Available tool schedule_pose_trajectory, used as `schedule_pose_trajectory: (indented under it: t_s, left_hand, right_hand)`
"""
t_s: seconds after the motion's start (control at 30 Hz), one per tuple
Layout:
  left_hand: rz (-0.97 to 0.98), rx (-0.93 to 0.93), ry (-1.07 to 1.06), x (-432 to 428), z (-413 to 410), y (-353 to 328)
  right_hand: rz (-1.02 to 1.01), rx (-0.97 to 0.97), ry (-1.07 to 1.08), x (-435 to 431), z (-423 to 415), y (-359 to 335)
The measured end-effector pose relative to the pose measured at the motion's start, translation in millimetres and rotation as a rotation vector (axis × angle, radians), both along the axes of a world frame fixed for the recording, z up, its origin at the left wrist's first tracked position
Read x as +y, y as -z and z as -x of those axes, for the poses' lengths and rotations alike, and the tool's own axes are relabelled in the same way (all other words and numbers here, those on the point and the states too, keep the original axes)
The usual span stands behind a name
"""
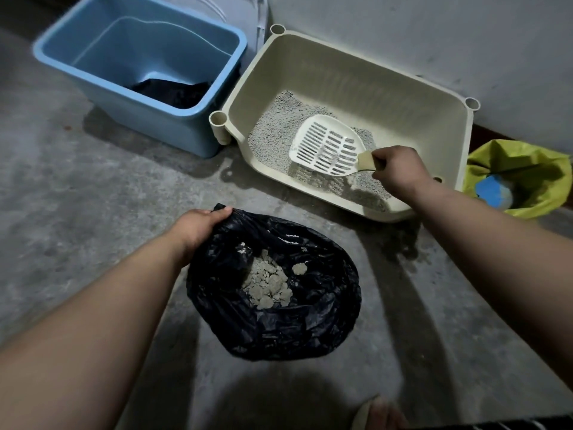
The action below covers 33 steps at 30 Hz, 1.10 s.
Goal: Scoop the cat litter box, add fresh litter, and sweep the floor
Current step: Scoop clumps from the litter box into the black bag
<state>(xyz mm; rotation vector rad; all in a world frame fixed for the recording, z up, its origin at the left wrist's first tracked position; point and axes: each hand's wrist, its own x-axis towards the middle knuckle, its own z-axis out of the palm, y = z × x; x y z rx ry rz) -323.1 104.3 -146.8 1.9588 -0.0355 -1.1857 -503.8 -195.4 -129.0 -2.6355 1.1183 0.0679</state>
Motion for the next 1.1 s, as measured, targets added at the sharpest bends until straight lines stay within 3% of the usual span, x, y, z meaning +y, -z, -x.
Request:
schedule_pose_trajectory:
  t_s: [0.13, 0.37, 0.63, 0.73, 0.8, 0.87, 1.0, 1.1]
  left_hand:
    - [0.011, 0.017, -0.039, 0.0, 1.5, -3.0]
    - [0.042, 0.067, -0.116, -0.2, 0.3, -4.1]
    - [0.031, 0.13, -0.152, -0.3, -1.8, -3.8]
    - [0.034, 0.156, -0.151, -0.5, -0.6, -4.8]
    - [0.04, 0.182, -0.135, 0.5, -0.3, -6.2]
    - [0.025, 0.213, -0.098, 2.1, -0.8, -7.2]
    - [0.006, 0.203, -0.067, 4.0, -2.5, -5.8]
    - [0.002, 0.201, -0.056, 4.2, -4.8, -3.9]
  right_hand:
    - [0.049, -0.065, -0.112, 13.4, -3.7, -9.0]
    - [0.209, -0.345, -0.471, 57.9, -2.0, -3.7]
    - [0.356, -0.362, -0.678, 86.8, -3.6, 0.5]
    - [0.247, -0.336, -0.6, 82.9, -5.8, 2.1]
    - [0.111, -0.295, -0.413, 74.4, -9.3, -3.6]
    - [0.012, -0.136, -0.204, 56.0, -14.7, -10.6]
    - [0.056, 0.248, 0.06, 2.7, -18.1, -18.2]
    - [0.144, 0.424, 0.179, -27.1, -12.0, -20.2]
